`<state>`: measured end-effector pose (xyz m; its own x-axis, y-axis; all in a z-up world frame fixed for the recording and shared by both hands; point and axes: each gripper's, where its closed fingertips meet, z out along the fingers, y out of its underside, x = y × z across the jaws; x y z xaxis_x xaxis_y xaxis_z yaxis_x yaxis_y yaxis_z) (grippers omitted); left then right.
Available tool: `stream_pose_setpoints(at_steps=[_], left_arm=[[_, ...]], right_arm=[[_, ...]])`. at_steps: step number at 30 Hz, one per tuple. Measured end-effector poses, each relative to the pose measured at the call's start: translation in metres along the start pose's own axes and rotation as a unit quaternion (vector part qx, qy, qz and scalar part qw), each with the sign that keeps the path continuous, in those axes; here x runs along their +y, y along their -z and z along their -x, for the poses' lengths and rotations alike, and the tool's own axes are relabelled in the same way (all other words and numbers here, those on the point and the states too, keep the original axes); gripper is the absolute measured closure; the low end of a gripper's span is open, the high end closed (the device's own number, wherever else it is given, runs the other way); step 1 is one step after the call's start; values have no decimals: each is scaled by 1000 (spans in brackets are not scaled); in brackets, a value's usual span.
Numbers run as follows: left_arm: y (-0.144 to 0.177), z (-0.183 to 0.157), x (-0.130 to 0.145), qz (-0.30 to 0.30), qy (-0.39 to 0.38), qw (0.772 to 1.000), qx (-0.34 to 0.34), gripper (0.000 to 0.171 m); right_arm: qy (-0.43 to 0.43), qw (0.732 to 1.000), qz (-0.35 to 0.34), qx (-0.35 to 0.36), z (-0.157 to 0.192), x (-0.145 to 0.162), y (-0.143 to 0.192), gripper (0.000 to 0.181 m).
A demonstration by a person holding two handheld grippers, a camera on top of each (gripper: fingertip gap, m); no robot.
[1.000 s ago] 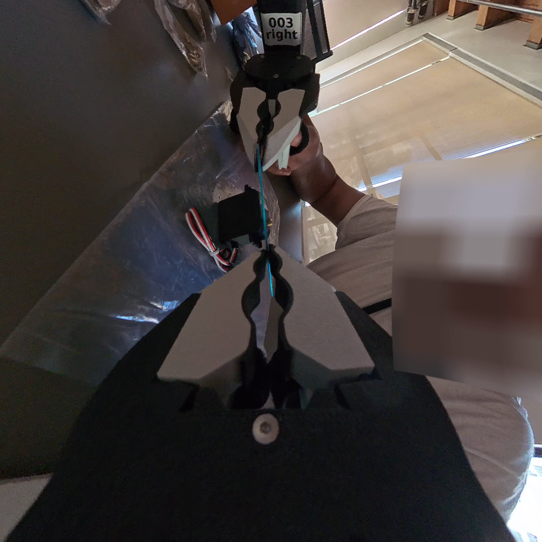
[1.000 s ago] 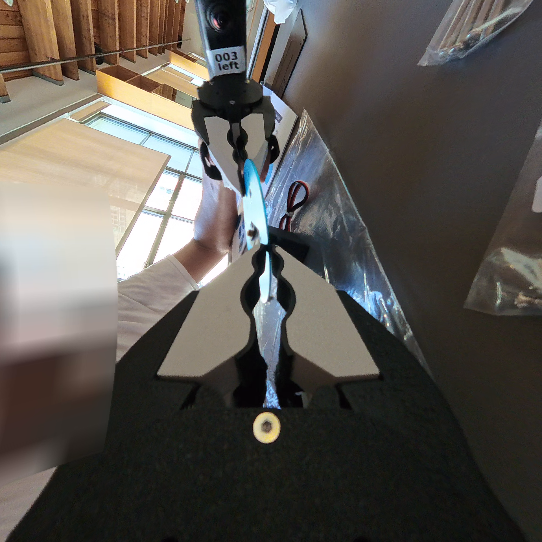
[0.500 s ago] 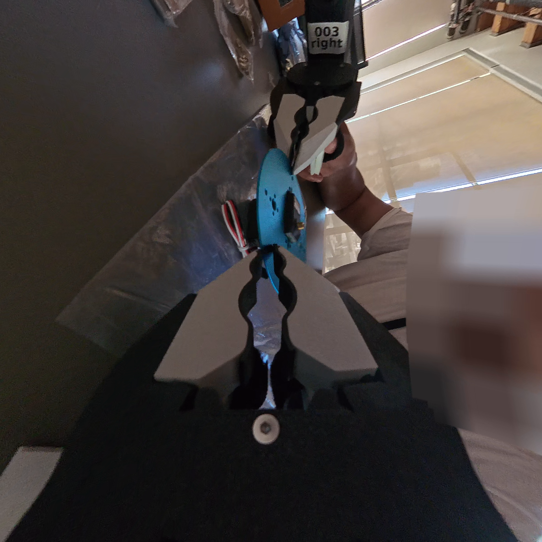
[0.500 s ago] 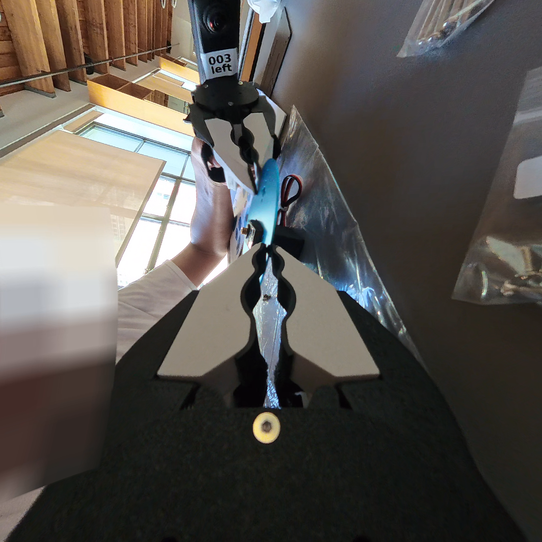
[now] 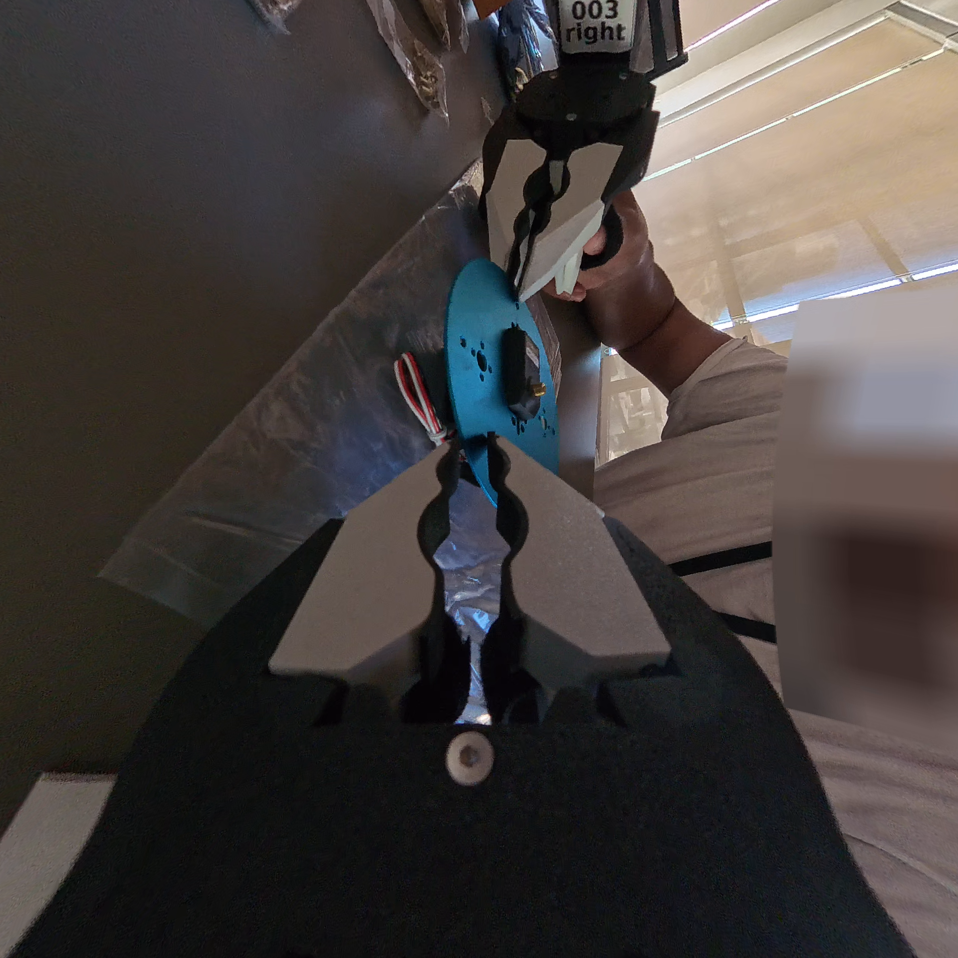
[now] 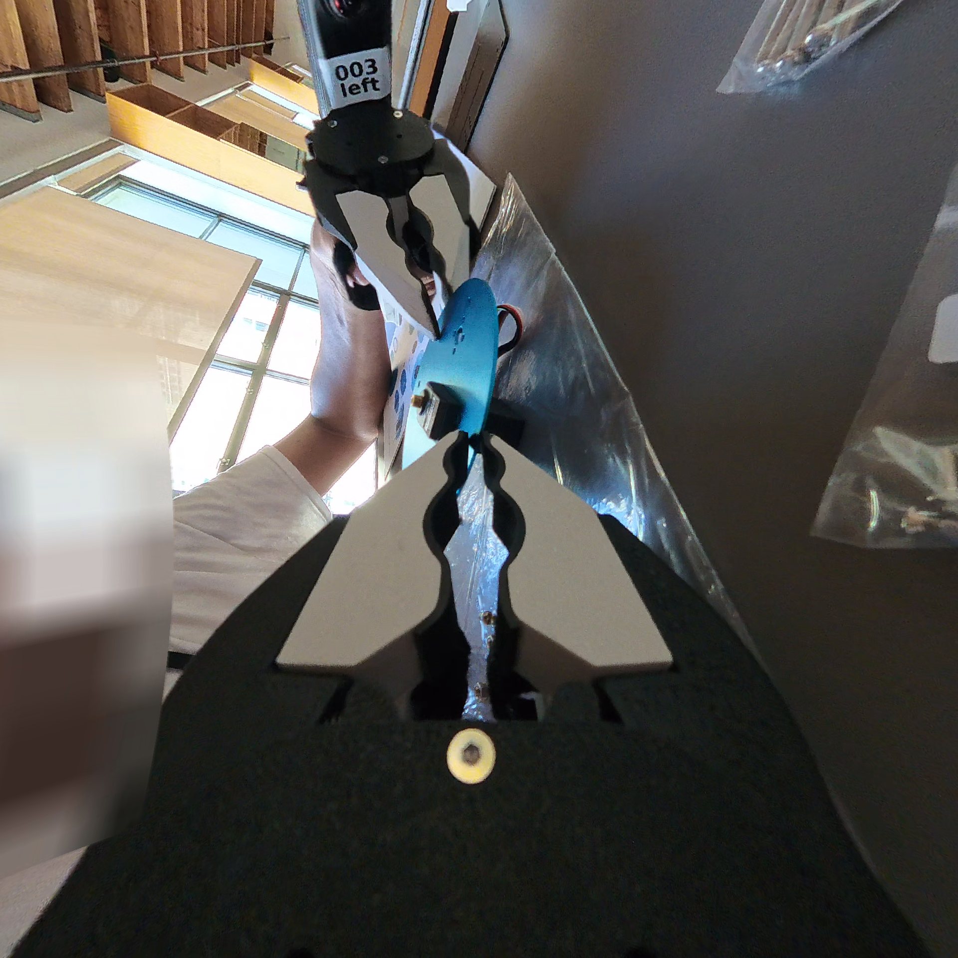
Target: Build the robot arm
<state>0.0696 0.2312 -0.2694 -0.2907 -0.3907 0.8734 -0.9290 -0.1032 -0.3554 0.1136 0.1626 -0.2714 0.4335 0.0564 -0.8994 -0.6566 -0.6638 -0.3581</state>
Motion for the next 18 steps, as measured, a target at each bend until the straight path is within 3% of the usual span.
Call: stream_pose_setpoints(at_steps=[13, 18], left_arm=[[5, -5, -9, -17, -24, 1000, -4, 151], [27, -9, -42, -111, -80, 990, -31, 147]], right_arm=[[29, 998, -48, 3, 3, -10, 12, 170], [120, 988, -83, 54, 7, -23, 25, 170]])
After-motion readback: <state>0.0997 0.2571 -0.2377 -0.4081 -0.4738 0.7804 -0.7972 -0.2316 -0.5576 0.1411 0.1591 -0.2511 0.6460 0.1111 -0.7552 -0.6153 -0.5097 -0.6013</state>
